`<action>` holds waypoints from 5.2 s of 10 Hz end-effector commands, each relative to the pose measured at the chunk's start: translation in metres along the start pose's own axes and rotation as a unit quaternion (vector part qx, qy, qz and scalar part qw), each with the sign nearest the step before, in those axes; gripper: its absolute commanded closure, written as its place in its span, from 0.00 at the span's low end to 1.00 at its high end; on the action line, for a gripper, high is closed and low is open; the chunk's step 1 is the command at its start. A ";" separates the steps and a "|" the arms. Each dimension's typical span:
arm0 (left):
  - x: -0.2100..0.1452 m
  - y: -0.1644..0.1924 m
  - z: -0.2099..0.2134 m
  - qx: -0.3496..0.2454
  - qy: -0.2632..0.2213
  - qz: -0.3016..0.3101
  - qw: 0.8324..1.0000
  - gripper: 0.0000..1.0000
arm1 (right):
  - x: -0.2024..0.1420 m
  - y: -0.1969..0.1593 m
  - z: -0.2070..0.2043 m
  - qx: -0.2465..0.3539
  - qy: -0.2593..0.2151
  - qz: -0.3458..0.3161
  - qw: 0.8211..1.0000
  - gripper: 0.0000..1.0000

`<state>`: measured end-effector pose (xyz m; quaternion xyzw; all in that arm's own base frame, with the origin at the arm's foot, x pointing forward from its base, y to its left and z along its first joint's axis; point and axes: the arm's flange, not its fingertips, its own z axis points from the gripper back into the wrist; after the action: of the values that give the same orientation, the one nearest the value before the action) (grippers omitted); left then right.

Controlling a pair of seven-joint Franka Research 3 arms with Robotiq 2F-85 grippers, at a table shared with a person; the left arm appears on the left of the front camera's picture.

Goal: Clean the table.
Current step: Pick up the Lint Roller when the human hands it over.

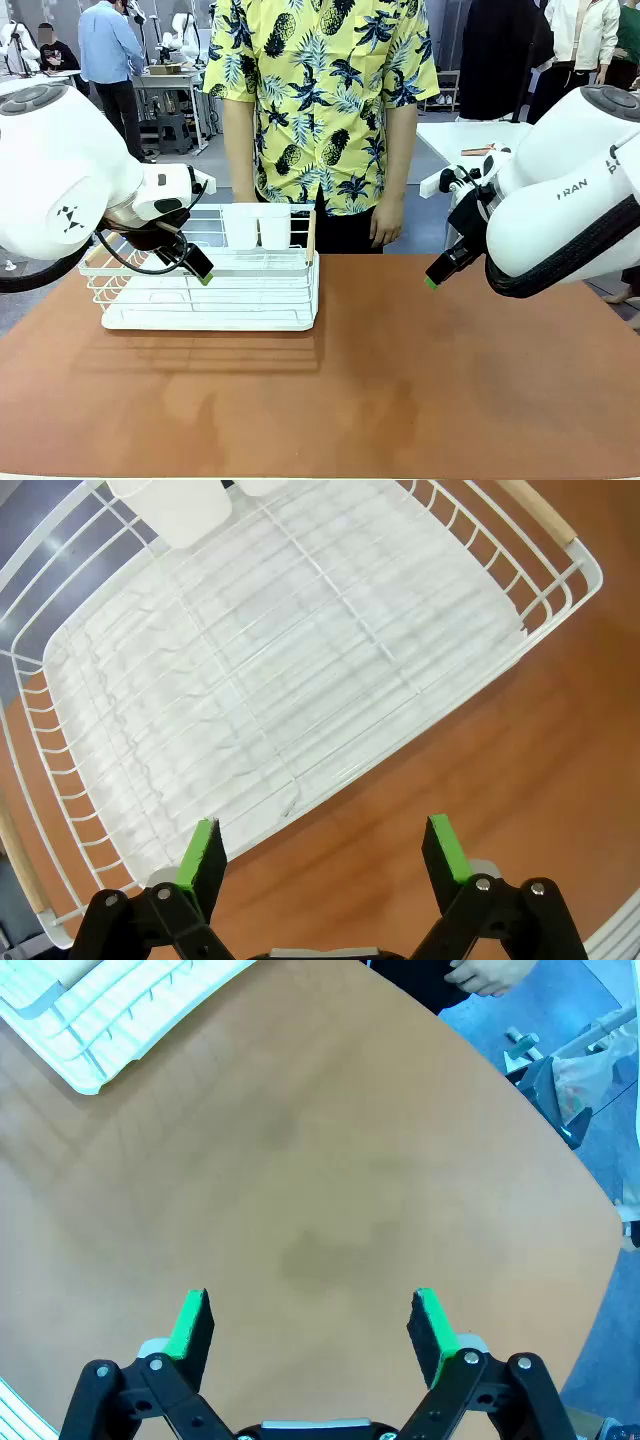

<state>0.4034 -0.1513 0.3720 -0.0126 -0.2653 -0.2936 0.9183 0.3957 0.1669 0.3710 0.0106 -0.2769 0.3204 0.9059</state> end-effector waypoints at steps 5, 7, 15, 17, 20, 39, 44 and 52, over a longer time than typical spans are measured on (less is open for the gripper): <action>0.000 0.000 0.000 0.000 0.000 0.000 1.000 0.00 | 0.000 0.000 0.000 0.000 0.000 0.000 1.000 0.00; 0.000 0.000 0.000 0.000 0.000 0.000 1.000 0.00 | 0.000 0.000 0.000 0.000 0.000 0.000 1.000 0.00; 0.002 0.047 0.078 -0.164 -0.012 0.095 0.982 0.00 | 0.024 -0.059 0.060 0.129 0.020 -0.121 0.984 0.00; -0.016 0.090 0.117 -0.304 -0.030 0.144 0.941 0.00 | 0.021 -0.107 0.086 0.236 0.016 -0.200 0.951 0.00; -0.071 0.162 0.157 -0.429 -0.071 0.208 0.876 0.00 | -0.018 -0.171 0.119 0.384 0.015 -0.287 0.877 0.00; -0.231 0.260 0.193 -0.505 -0.150 0.333 0.782 0.00 | -0.180 -0.324 0.140 0.505 -0.031 -0.475 0.720 0.00; -0.231 0.260 0.193 -0.505 -0.150 0.333 0.782 0.00 | -0.180 -0.324 0.140 0.505 -0.031 -0.475 0.720 0.00; -0.231 0.260 0.193 -0.505 -0.150 0.333 0.782 0.00 | -0.180 -0.324 0.140 0.505 -0.031 -0.475 0.720 0.00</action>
<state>0.2980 0.2203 0.4579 -0.6026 -0.1908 -0.0502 0.7733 0.4016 -0.2214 0.4475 0.6048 -0.0603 -0.0613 0.7917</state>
